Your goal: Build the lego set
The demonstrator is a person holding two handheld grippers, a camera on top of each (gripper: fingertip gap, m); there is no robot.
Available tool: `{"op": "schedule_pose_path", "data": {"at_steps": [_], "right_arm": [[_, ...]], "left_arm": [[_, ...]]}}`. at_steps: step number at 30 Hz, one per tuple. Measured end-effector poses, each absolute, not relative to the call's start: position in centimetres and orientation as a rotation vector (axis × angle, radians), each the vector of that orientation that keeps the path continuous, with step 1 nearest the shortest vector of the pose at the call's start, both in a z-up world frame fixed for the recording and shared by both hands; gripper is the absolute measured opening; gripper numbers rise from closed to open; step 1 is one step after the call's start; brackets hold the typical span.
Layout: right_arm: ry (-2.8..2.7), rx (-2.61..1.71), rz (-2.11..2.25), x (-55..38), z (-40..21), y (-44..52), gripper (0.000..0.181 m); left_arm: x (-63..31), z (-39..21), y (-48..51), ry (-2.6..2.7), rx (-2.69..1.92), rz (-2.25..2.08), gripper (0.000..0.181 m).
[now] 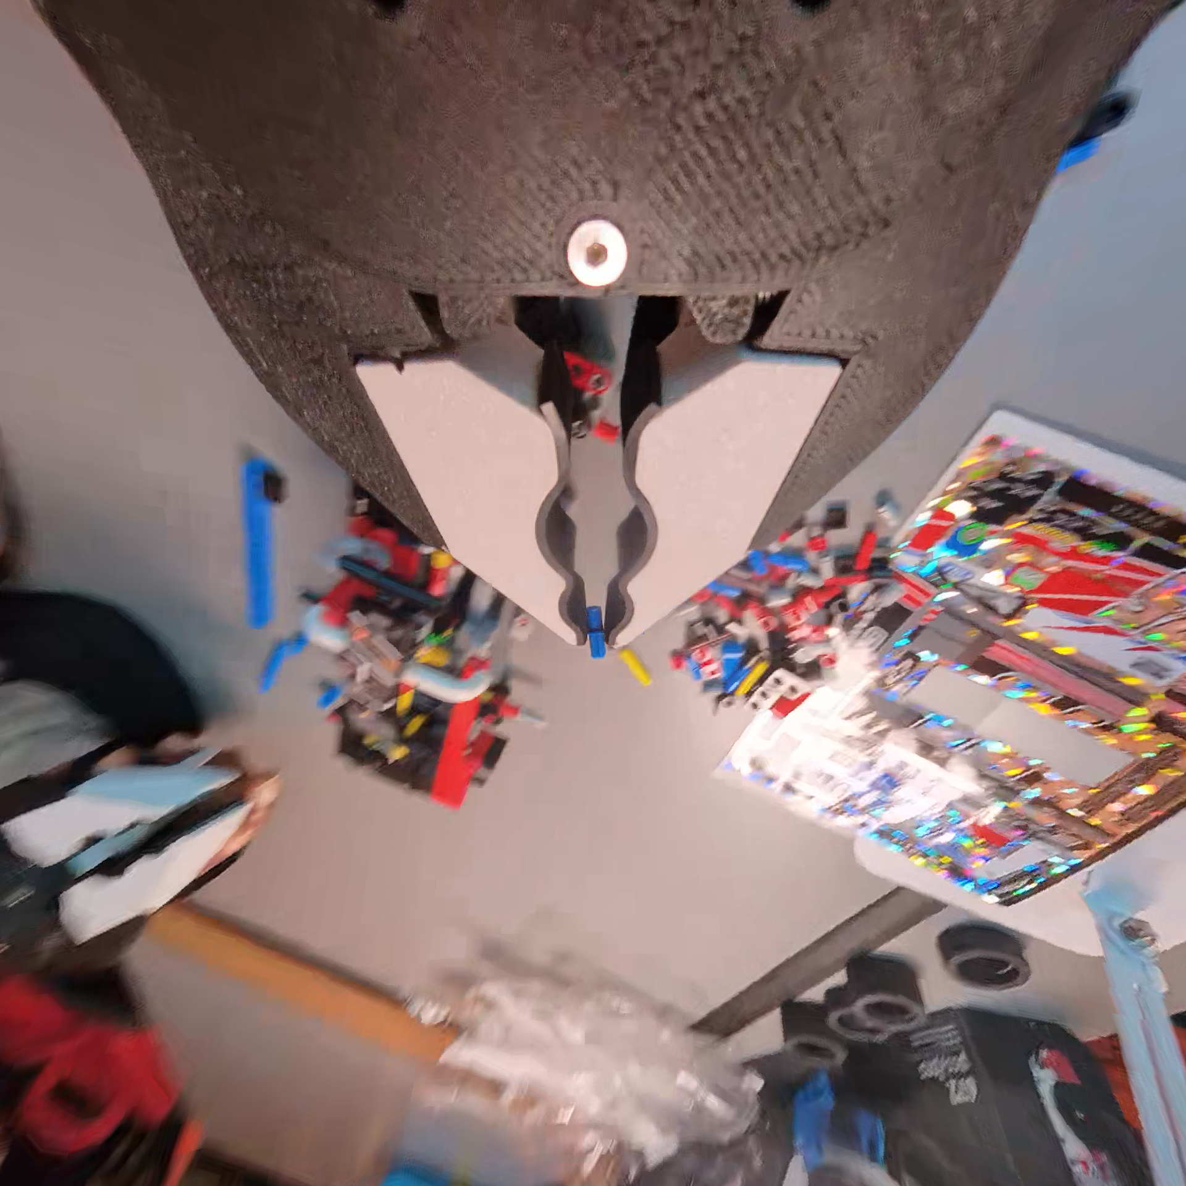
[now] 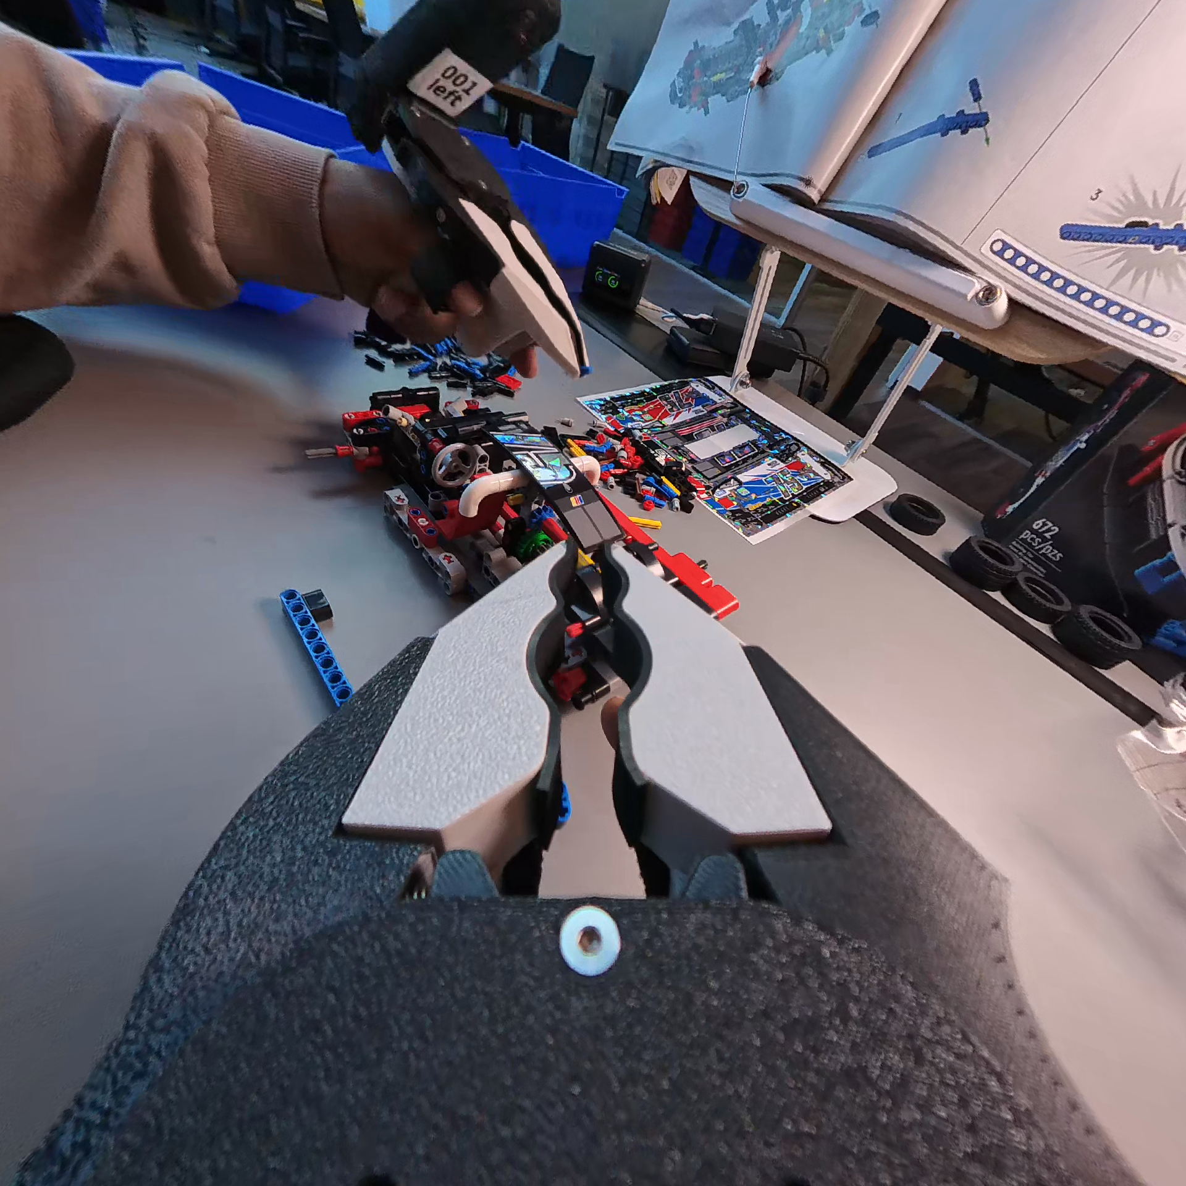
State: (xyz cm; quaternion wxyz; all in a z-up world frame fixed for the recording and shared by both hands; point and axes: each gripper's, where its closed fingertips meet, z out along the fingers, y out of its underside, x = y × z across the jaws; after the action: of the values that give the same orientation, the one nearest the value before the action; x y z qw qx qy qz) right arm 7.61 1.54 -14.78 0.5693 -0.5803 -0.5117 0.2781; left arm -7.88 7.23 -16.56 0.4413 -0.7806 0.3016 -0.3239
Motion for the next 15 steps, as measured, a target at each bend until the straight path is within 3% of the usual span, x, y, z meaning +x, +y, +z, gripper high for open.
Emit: {"op": "schedule_pose_path", "data": {"at_steps": [6, 10, 15], "right_arm": [[-1.190, -1.240, 0.741, 5.3, -11.3, -0.7, 0.011], [-1.240, -1.143, 0.719, 3.0, -8.8, -2.8, 0.030], [-1.364, -1.049, 0.608, 1.5, -8.4, -4.6, 0.024]], "left_arm": [[-3.4, -7.9, 0.5, 0.444, -1.566, -1.529, 0.003], [0.3, -7.9, -2.7, 0.320, -1.540, -1.717, 0.003], [3.2, -8.5, -4.8, 0.248, -1.523, -1.832, 0.002]]}}
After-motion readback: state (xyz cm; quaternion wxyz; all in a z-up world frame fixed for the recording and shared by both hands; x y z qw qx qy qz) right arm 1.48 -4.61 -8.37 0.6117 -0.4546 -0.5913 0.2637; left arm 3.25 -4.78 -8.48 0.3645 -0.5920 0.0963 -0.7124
